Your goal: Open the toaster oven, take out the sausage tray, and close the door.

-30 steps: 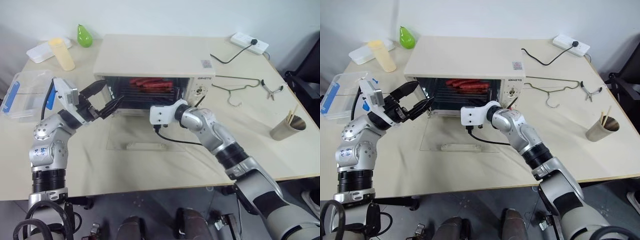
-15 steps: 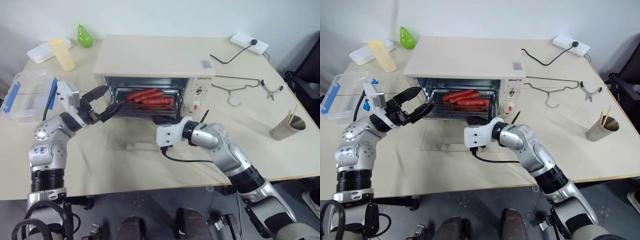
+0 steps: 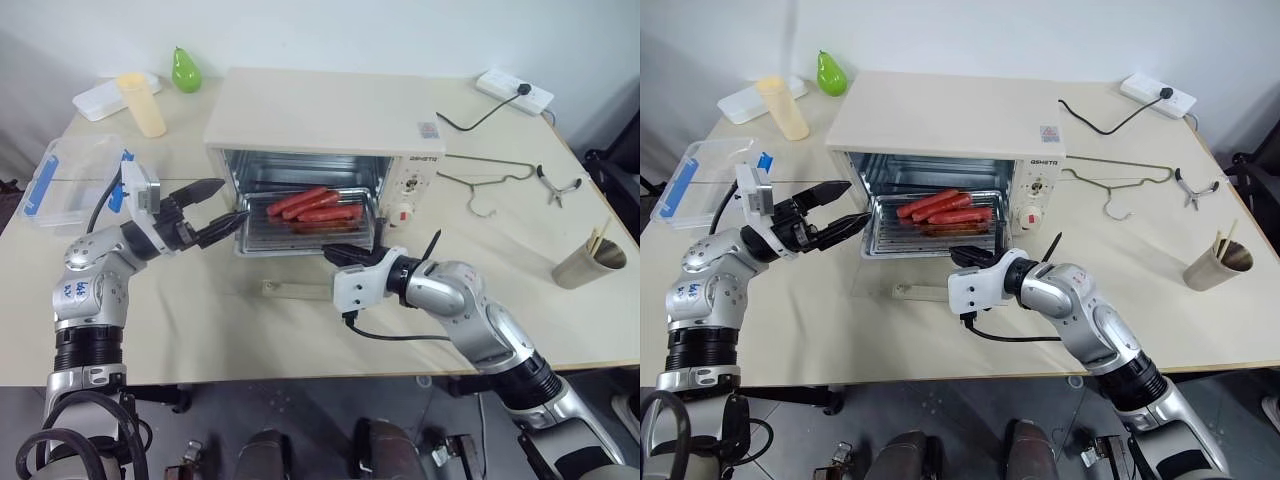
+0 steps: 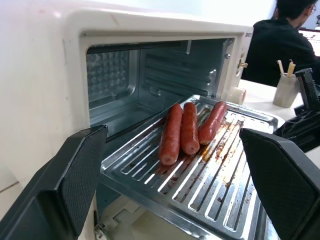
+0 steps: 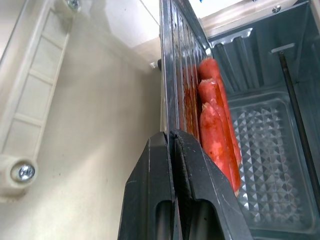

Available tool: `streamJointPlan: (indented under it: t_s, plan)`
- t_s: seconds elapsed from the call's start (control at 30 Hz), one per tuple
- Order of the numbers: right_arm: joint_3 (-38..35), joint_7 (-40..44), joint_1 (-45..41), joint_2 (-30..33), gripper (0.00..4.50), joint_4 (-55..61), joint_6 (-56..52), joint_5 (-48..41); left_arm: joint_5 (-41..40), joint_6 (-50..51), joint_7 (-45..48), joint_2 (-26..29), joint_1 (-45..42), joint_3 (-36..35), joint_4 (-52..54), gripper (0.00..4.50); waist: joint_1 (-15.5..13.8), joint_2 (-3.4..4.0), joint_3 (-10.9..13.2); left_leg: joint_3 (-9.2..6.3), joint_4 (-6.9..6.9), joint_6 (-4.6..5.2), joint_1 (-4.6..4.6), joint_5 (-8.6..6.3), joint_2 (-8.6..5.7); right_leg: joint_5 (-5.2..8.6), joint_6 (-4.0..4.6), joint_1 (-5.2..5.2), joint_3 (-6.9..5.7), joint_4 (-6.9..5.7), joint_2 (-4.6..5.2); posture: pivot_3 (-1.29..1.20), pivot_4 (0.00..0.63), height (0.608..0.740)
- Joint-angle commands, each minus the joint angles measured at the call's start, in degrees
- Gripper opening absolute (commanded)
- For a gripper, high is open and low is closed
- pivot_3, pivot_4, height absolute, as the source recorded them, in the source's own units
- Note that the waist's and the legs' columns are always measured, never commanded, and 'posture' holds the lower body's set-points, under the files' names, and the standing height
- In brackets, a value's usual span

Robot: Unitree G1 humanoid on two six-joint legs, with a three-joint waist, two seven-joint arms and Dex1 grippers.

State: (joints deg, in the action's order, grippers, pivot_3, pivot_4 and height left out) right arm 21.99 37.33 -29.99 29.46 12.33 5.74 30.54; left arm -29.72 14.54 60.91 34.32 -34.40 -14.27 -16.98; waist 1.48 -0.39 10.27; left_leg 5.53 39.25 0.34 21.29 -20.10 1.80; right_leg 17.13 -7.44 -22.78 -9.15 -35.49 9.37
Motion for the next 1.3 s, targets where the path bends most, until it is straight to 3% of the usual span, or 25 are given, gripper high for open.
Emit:
streamJointPlan:
  t_s: [0.03,0.13,0.27,0.43,0.63,0.9,1.0,1.2,1.27,1.3]
  plan:
    - [-3.1,-2.0,1.4,2.4,0.02,3.6,3.1,0.3,-0.9,1.5,2.9,2.5,1.1,-0.1,0.6,4.5,0.0,0.0,0.0,0.0,0.0,0.0,0.01,0.0,0.0,0.0,0.0,0.0,-0.01,0.0,0.0,0.0,0.15,0.74]
    - [-2.5,-2.3,2.1,2.5,0.02,4.1,3.4,0.5,-1.9,5.1,3.2,4.1,2.5,-0.4,2.0,4.5,0.1,-0.01,0.0,0.01,-0.01,0.0,0.0,0.0,0.0,0.0,0.0,0.0,0.01,0.01,0.0,0.0,0.15,0.74]
    - [-2.3,-2.4,2.6,2.3,0.02,4.4,2.6,1.9,-7.6,27.9,-1.7,9.1,3.9,-1.3,6.2,4.5,0.1,-0.06,0.0,-0.05,0.0,0.01,-0.01,0.01,0.02,0.0,0.0,0.0,0.03,0.0,-0.01,0.0,0.15,0.74]
    - [-2.6,-2.7,2.5,2.2,0.02,4.2,2.8,2.0,-11.9,40.0,-5.6,11.1,4.6,-3.0,10.4,4.5,-0.3,-0.07,0.0,-0.21,0.03,0.02,-0.01,0.01,0.0,0.0,-0.01,0.03,0.08,-0.01,0.03,0.0,0.15,0.74]
    - [-2.6,-2.4,1.1,2.5,0.02,3.6,4.0,1.7,-18.0,56.9,-14.3,7.9,-1.1,-4.6,10.8,4.5,-0.2,-0.09,0.1,-0.22,0.06,0.01,-0.01,0.01,0.0,0.0,-0.01,0.04,0.07,-0.01,0.02,0.0,0.15,0.74]
    - [-2.4,-1.5,-0.2,2.9,0.02,2.6,5.5,0.7,-22.2,71.5,-21.8,3.3,-6.4,-6.3,11.7,4.5,0.1,-0.09,0.1,-0.22,0.02,0.0,-0.04,0.02,0.0,0.0,-0.01,0.04,0.08,-0.02,0.01,0.0,0.15,0.74]
    - [-2.8,-1.5,-1.3,2.9,0.0,1.9,5.8,0.3,-24.8,77.9,-25.0,1.5,-8.1,-8.6,10.6,3.72,0.1,-0.09,0.1,-0.22,0.02,0.0,-0.04,0.02,-0.01,0.0,-0.01,0.04,0.11,-0.03,0.01,0.0,0.15,0.74]
    - [-3.2,-1.7,-1.9,3.1,0.0,0.8,6.4,0.1,-28.6,78.0,-29.0,2.5,-5.6,-9.3,9.2,2.02,0.1,-0.1,0.1,-0.26,0.03,0.0,-0.08,0.02,0.0,0.0,-0.01,0.04,0.16,-0.03,0.02,0.0,0.15,0.74]
    - [-3.0,-1.2,-1.8,3.1,0.0,0.7,6.8,-0.5,-31.1,78.0,-31.5,1.4,-5.8,-11.3,7.5,1.81,0.1,-0.09,0.1,-0.26,0.03,0.0,-0.08,0.02,0.0,0.0,-0.01,0.04,0.17,-0.02,0.02,0.0,0.15,0.74]
    - [-2.9,-0.9,-1.8,3.1,0.0,0.6,6.9,-0.7,-32.2,78.0,-32.8,1.0,-6.0,-12.0,6.8,1.43,0.1,-0.1,0.1,-0.26,0.03,0.0,-0.09,0.02,0.0,0.0,0.0,0.04,0.18,-0.03,0.02,0.0,0.15,0.74]
